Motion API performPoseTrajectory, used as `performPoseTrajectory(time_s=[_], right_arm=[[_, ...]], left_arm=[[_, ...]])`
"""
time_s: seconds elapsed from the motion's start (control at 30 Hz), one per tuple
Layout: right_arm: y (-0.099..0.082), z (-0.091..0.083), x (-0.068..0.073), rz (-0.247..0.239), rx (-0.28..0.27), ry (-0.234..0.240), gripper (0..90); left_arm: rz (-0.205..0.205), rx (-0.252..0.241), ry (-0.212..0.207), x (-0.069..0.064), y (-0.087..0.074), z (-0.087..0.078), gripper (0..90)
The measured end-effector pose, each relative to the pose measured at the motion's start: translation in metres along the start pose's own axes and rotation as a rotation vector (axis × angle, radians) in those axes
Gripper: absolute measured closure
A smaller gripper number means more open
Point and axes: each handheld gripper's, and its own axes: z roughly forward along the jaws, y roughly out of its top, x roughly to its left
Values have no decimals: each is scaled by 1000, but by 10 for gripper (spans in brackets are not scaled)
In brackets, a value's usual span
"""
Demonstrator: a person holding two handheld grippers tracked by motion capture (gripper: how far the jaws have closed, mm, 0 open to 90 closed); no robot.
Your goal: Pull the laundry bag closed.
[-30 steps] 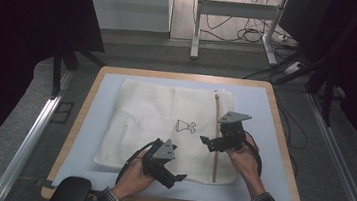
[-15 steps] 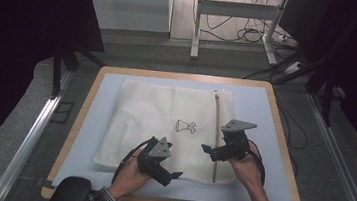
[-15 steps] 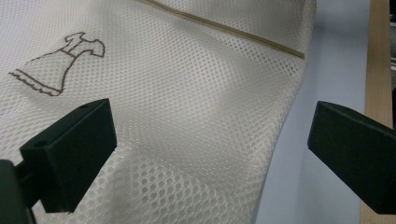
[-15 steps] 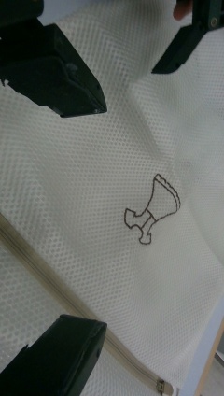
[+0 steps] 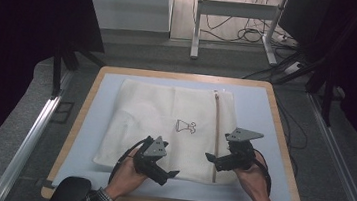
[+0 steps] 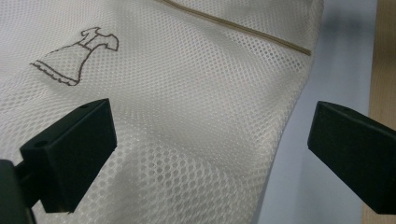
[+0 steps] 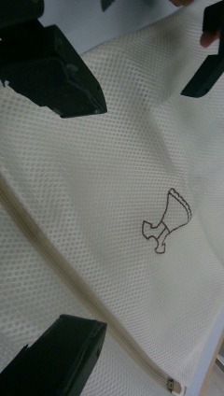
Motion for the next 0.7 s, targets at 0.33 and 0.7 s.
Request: performPoseTrajectory(time_s=[0.33,0.7], right_arm=[[-12,-19,4,-25,-5,-31,0],[-24,-31,6,-25,5,-56,0]], left_arm=[[-6,5,27,3,-5,-7,11],[-16,6,51,6,-10,-16,11]])
